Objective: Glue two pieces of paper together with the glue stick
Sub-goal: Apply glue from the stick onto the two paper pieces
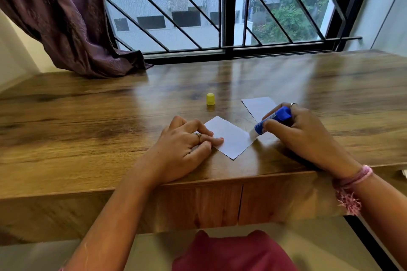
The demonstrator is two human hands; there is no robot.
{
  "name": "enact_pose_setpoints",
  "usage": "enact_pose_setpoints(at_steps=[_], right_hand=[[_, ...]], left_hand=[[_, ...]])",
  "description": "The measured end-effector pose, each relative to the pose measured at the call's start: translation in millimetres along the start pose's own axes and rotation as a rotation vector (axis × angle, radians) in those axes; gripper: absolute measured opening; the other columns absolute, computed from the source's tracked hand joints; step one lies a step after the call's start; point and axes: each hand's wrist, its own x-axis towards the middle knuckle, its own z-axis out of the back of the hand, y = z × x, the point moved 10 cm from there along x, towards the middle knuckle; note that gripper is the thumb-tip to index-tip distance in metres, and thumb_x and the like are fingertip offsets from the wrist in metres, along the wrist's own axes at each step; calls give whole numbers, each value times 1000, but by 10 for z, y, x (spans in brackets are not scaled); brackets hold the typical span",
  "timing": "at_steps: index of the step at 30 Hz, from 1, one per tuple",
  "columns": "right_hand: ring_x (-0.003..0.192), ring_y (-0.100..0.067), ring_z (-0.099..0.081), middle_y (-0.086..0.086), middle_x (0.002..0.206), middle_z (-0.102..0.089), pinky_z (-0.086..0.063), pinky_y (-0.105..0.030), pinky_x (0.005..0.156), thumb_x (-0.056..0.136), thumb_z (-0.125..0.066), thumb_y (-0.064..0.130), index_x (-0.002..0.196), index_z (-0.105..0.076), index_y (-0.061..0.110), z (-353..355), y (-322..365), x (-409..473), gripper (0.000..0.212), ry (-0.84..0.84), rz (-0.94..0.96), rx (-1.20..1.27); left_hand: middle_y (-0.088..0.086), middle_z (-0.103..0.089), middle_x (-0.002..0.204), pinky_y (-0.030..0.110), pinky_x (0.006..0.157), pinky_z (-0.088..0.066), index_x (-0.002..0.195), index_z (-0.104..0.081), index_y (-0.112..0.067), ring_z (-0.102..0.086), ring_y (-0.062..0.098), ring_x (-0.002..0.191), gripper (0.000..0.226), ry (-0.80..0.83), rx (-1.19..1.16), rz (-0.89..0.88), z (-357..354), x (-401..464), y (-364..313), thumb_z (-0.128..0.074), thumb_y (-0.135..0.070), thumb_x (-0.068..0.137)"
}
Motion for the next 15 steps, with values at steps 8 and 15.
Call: enact_pose_setpoints(at_steps=[8,15], right_hand=[[45,-6,-38,2,54,-47,-30,-16,46,79,-66,22,82,-64,7,-23,20,-2,16,21,24,-5],[46,-5,-40,9,51,-48,-32,-15,47,80,-67,20,77,-66,14,-8,68,-18,7,4,58,1]], left_hand=[[-28,-45,114,29,99,-26,122,-55,-48,-29,5,106,45,1,10,-4,-5,14,10,-28,-47,87],[-28,-47,116,31,99,-26,121,-53,-51,-30,5,107,43,3,1,-5,-10,13,30,-27,-47,87]])
